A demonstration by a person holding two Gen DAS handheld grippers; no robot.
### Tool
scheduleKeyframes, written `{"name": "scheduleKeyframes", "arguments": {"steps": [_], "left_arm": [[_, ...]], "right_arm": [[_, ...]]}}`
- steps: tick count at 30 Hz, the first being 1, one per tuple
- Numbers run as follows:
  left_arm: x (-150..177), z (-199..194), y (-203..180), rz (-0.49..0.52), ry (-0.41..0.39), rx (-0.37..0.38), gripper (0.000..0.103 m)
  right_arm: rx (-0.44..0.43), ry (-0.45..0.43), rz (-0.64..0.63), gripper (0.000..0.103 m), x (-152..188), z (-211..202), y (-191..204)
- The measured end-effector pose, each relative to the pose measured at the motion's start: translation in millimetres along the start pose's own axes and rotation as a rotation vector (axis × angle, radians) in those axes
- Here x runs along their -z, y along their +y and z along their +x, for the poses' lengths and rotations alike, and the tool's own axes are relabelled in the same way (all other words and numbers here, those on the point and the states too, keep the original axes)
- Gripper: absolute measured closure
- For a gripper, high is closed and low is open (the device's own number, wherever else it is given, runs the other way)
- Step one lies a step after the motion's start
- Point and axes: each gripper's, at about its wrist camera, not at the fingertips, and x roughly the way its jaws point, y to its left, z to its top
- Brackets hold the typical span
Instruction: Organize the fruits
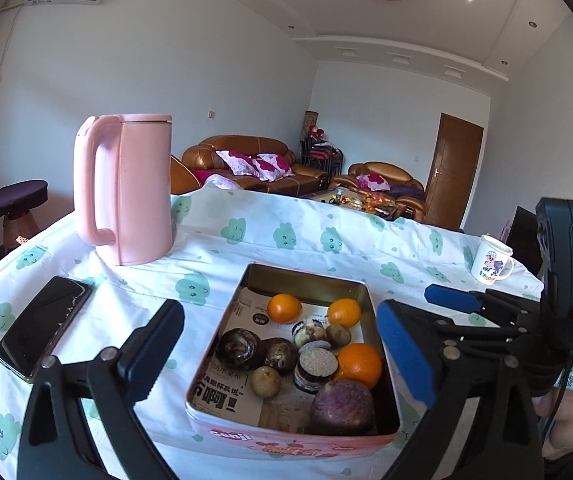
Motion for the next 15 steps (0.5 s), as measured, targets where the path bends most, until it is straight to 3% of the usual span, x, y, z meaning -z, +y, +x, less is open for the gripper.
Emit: {"name": "scheduleKeyframes", "arguments": {"steps": [15], "left_arm": [[2.1,-2.1,-36.1,0.034,0.001,0.059,0.001]], "right_arm": [[0.043,-0.059,0.080,0.033,25.7,-50.7,-33.7]]}}
